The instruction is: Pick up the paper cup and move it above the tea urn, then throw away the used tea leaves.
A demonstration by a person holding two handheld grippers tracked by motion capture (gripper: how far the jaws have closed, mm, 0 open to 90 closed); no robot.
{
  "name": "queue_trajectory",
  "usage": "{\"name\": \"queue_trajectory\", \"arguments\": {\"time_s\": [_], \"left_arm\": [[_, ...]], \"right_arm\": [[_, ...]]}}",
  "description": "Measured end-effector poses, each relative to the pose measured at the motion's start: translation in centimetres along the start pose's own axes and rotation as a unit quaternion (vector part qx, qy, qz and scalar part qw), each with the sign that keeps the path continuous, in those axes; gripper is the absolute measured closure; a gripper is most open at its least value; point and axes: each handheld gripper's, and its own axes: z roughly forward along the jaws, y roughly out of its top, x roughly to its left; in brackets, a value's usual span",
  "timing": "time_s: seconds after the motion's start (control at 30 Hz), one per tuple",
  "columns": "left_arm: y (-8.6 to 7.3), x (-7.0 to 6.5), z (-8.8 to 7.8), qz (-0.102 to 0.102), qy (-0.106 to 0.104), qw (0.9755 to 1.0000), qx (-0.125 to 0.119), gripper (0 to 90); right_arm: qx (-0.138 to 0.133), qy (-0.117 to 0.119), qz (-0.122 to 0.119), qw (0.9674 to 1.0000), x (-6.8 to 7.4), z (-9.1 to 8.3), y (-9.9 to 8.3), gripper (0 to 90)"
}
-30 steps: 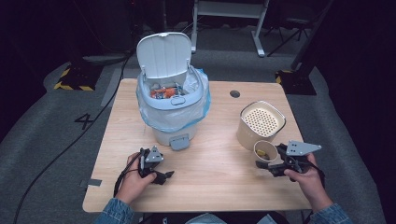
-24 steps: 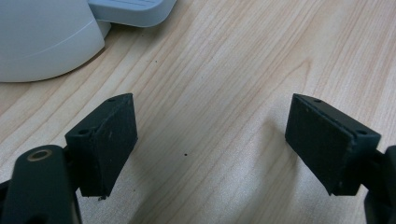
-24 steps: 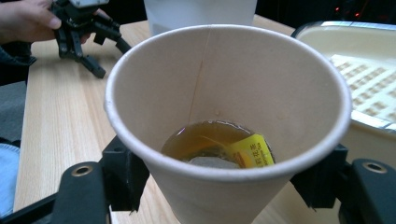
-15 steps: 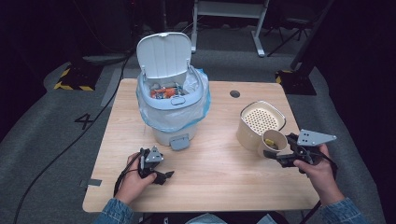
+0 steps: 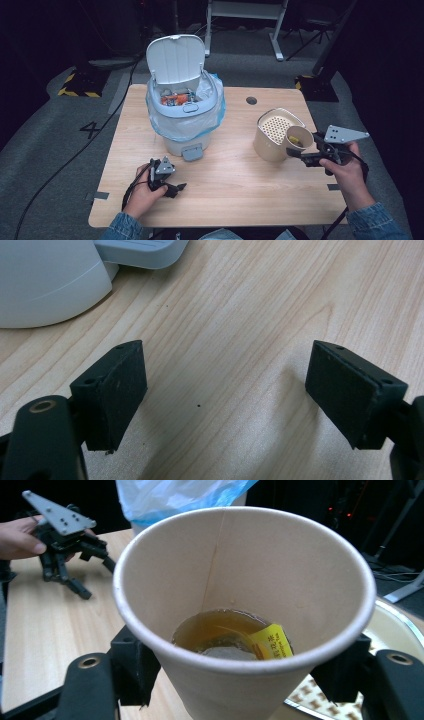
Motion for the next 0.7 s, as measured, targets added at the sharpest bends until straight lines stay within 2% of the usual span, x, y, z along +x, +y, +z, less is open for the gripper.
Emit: {"name": "queue_trajectory", "arguments": {"time_s": [0.37, 0.5, 0.7], "left_arm": [[0.0, 0.0, 0.0, -0.001, 0.0, 1.0, 0.0, 17.1], [-0.1, 0.0, 0.0, -0.002, 0.002, 1.0, -0.001, 17.1], [-0.1, 0.0, 0.0, -0.002, 0.002, 1.0, -0.001, 17.1]], "right_arm": [[-0.004, -0.03, -0.015, 0.9994, -2.8, -0.3, 2.2, 31.6], [-0.004, -0.042, -0.025, 0.9988, -4.4, -0.3, 3.0, 31.6], [-0.008, -0.044, -0.027, 0.9986, -5.9, 0.2, 3.7, 31.6]]}}
